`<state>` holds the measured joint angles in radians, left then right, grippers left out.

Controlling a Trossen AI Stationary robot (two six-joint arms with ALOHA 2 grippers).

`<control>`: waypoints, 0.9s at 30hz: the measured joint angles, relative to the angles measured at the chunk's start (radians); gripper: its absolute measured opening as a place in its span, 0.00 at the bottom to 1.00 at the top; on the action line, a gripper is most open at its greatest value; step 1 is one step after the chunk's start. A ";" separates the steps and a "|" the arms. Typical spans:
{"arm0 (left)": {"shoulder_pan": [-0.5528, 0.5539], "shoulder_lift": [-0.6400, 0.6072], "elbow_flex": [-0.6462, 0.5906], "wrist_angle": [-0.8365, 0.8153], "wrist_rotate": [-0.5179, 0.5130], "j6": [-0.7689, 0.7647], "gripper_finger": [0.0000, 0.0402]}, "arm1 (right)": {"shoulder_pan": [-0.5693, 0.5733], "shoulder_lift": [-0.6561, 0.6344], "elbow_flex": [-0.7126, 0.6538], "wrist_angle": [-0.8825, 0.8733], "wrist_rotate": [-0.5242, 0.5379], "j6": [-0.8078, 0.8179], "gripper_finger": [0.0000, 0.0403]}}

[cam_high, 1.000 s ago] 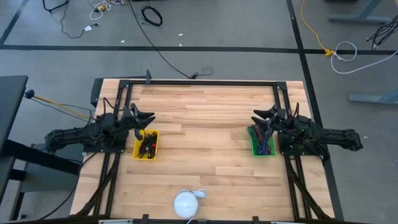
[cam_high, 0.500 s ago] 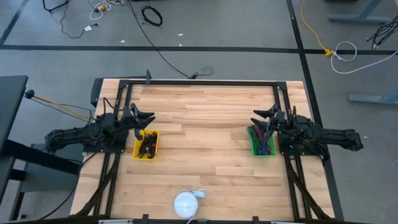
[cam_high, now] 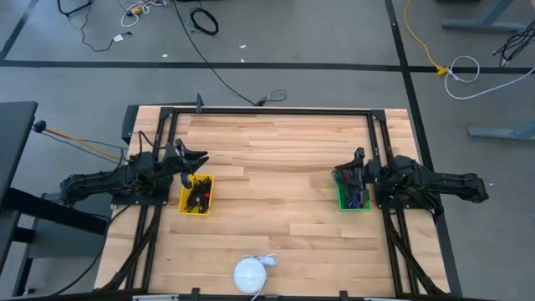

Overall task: Pick & Place USB Port
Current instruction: Return to Home Position

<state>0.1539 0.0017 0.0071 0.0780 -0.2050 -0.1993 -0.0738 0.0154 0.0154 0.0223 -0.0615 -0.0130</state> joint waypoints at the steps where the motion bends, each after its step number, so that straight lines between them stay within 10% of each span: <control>1: 0.000 0.002 0.000 0.000 0.000 0.000 0.26 | 0.000 0.000 0.000 0.000 0.000 0.018 0.51; 27: -0.019 0.004 0.000 0.000 -0.001 0.000 0.26 | 0.000 0.000 0.000 0.000 0.001 0.057 0.51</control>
<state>0.1348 0.0059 0.0069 0.0776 -0.2061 -0.1989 -0.0738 0.0158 0.0154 0.0219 -0.0608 0.0437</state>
